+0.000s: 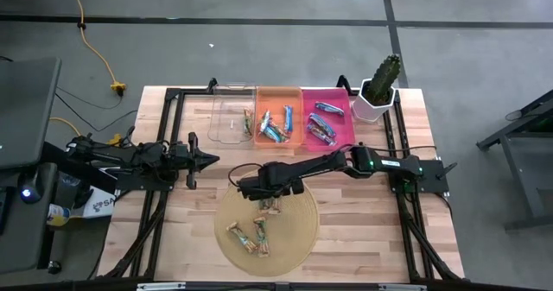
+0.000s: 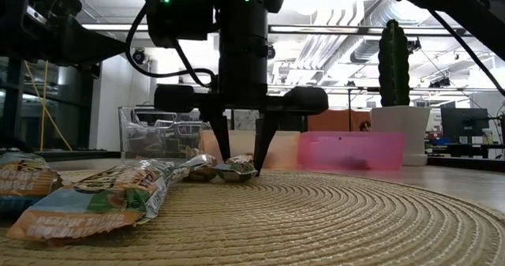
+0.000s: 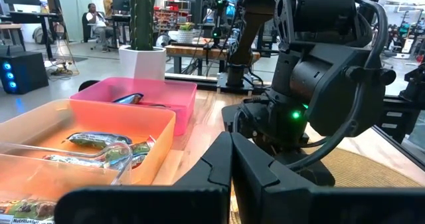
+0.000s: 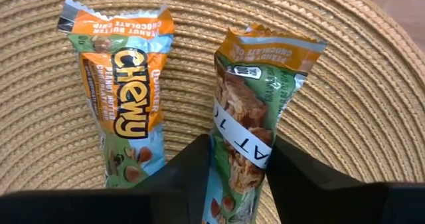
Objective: Pick and place Granola Bars by type
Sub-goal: Put the yellow granola bar into the transparent bin
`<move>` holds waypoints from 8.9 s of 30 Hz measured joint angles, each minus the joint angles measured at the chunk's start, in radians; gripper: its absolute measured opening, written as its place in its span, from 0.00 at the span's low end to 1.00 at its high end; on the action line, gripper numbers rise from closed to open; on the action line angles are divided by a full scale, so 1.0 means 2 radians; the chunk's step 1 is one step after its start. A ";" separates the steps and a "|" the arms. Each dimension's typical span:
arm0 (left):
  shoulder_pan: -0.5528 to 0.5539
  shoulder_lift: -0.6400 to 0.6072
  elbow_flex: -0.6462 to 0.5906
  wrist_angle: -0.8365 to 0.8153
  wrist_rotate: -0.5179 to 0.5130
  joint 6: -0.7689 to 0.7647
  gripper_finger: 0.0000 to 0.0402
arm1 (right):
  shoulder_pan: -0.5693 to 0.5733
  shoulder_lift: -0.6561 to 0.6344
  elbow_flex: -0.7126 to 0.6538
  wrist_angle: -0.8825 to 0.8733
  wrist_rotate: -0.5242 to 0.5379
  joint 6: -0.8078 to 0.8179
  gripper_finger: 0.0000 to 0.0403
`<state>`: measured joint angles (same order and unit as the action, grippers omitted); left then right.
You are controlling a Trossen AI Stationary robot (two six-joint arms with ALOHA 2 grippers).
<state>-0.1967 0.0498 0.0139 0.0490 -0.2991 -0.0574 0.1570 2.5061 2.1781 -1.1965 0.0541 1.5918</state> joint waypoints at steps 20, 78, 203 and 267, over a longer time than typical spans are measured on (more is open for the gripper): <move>0.000 0.000 0.000 0.000 0.000 0.000 0.00 | 0.002 -0.005 -0.001 -0.009 0.007 -0.001 0.18; 0.000 0.000 0.000 0.000 0.000 0.000 0.00 | 0.109 -0.201 0.001 0.592 0.469 -0.827 0.12; 0.000 0.000 0.000 0.000 0.001 0.000 0.00 | -0.216 -0.006 -0.001 0.451 0.027 -0.416 0.37; 0.000 0.000 0.000 0.000 0.000 0.000 0.00 | 0.033 -0.153 0.066 0.272 0.147 -0.231 0.40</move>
<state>-0.1967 0.0502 0.0139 0.0486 -0.2989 -0.0574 0.2236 2.2004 2.3104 -0.6529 0.3481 1.1303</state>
